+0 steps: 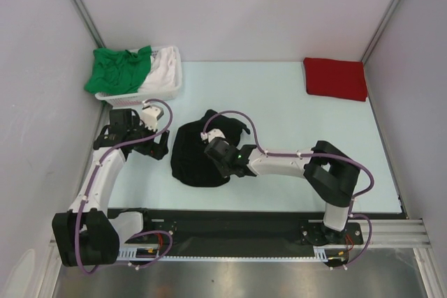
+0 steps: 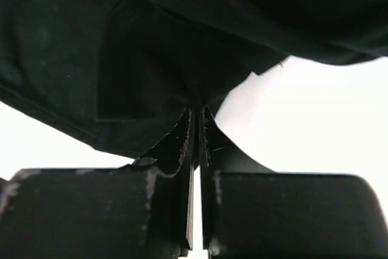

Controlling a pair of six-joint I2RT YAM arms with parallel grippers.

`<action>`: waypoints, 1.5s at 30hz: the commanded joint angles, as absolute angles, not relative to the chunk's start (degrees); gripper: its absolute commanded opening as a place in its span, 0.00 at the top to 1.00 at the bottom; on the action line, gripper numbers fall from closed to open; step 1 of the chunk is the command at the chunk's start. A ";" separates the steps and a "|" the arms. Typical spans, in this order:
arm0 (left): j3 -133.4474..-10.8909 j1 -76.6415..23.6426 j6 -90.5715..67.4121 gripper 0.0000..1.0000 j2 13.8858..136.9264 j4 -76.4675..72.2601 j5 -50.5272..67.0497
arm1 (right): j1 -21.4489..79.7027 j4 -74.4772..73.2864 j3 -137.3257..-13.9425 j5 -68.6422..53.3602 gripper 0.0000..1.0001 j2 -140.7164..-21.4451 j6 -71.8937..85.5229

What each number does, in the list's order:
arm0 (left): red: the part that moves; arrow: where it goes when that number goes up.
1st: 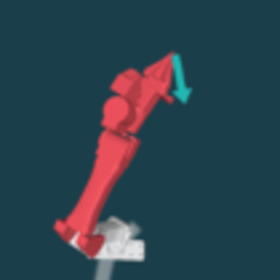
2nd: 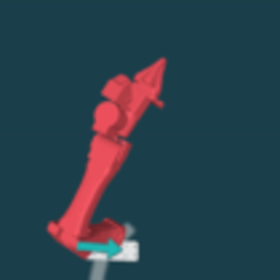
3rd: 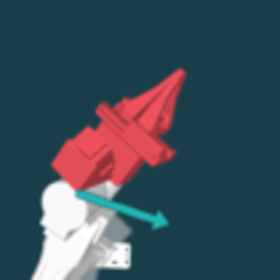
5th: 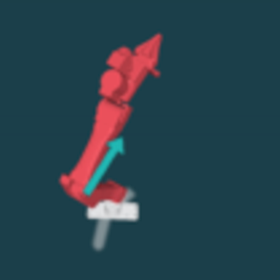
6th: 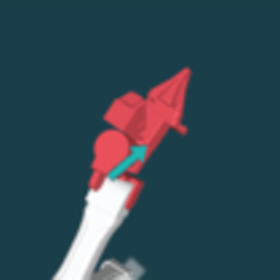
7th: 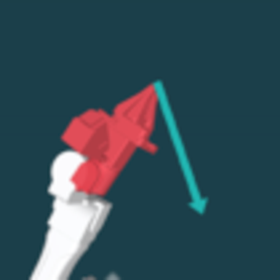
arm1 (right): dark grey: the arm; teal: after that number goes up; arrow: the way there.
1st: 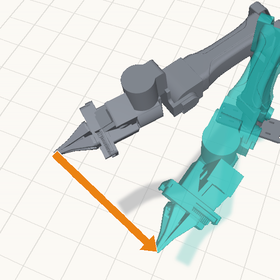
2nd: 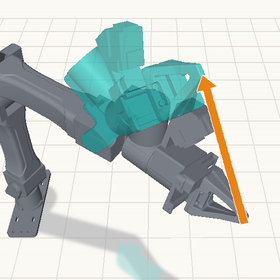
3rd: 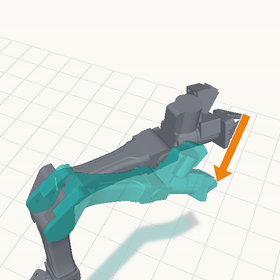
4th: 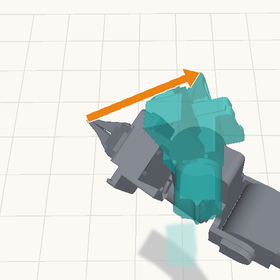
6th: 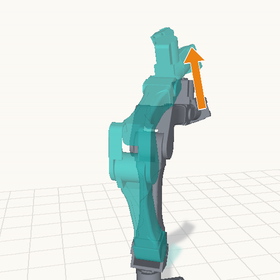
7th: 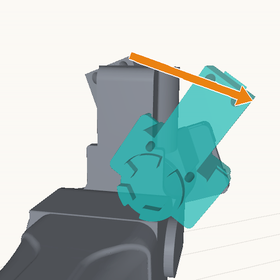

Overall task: Fold and stack the t-shirts
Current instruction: Flatten the tshirt out

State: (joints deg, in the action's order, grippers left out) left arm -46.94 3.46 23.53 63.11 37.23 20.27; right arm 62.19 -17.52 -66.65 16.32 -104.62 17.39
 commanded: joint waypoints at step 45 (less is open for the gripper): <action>-66.35 -60.46 28.57 0.11 96.14 27.52 4.04 | -3.95 -9.23 -57.04 -3.07 1.00 -57.40 29.01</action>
